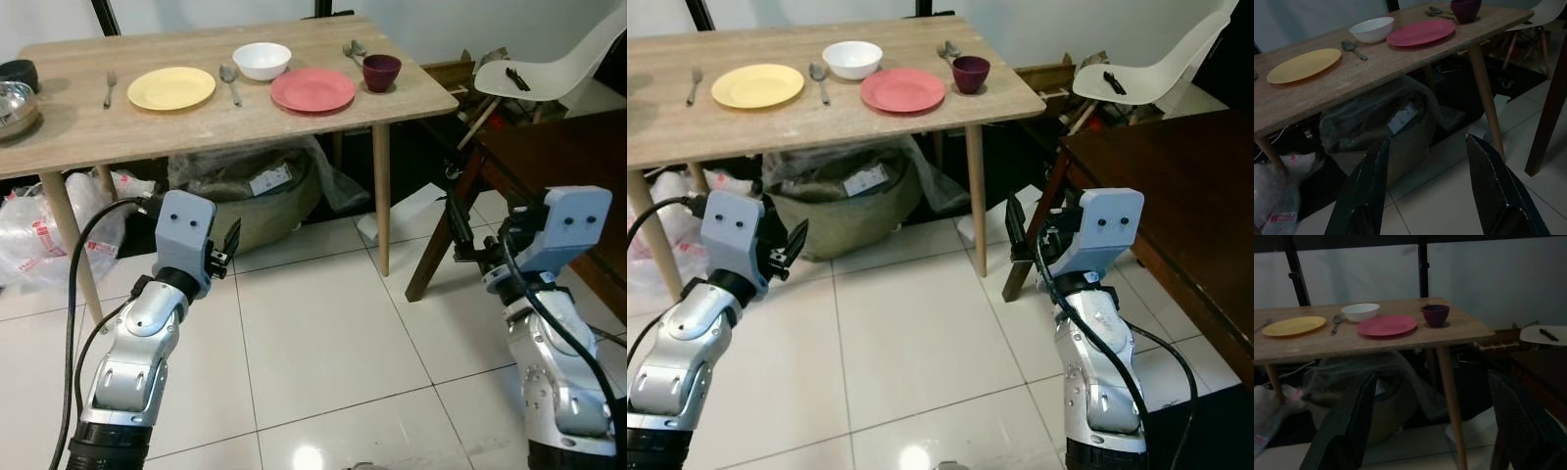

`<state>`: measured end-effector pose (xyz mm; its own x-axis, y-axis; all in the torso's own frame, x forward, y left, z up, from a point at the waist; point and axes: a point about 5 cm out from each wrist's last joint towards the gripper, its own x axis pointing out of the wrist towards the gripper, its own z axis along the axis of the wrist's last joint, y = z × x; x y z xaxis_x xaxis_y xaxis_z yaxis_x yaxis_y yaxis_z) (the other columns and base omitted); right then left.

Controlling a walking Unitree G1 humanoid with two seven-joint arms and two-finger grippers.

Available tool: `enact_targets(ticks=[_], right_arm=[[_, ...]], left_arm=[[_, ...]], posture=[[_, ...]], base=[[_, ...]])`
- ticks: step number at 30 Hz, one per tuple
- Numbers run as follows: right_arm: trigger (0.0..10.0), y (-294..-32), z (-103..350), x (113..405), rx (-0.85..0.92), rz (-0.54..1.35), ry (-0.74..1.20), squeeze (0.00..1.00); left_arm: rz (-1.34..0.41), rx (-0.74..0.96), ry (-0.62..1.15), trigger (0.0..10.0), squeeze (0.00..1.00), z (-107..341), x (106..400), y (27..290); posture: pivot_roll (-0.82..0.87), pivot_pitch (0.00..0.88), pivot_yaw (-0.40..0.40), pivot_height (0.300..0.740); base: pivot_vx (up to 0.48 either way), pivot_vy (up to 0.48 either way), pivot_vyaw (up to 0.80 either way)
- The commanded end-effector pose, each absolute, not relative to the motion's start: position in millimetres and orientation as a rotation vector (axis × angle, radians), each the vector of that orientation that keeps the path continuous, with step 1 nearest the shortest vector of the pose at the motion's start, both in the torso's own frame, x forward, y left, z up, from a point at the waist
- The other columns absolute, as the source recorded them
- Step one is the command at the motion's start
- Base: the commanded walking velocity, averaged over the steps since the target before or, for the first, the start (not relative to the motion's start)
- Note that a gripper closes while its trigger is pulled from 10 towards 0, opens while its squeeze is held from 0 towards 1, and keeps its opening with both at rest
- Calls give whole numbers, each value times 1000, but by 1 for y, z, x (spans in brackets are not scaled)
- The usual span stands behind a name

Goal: Setting the table

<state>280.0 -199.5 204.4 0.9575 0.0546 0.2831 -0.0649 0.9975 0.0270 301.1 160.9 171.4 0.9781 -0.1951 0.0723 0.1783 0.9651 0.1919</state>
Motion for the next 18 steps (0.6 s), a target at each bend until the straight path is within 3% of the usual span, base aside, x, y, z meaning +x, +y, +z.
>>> enact_targets(ticks=[1,18], right_arm=[[10000,-199,205,280,55,68,-286,0],[10000,-197,206,280,94,84,-287,0]], left_arm=[[-181,179,-82,10000,0,171,301,162],[-156,207,-72,10000,0,170,303,164]], posture=[[-101,8,90,740],[-105,1,88,740]], base=[[0,0,0],[0,0,0]])
